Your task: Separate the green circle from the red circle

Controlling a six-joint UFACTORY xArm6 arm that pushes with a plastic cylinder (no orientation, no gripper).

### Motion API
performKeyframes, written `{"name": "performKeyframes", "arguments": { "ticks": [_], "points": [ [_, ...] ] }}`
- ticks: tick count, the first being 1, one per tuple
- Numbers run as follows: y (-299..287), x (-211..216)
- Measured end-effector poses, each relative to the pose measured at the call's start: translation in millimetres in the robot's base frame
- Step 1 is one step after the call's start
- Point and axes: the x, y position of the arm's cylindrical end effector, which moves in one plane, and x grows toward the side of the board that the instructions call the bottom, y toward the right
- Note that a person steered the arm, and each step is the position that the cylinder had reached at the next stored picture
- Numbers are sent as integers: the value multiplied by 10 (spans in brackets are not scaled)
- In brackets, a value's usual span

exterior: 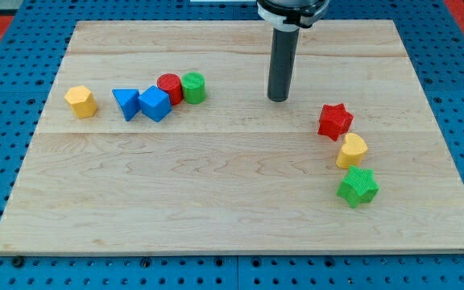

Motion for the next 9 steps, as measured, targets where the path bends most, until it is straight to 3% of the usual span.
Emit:
{"name": "performKeyframes", "arguments": {
  "ticks": [1, 3, 5, 9],
  "points": [
    [-164, 292],
    [-1039, 462],
    [-1241, -96],
    [-1217, -561]
  ]
}}
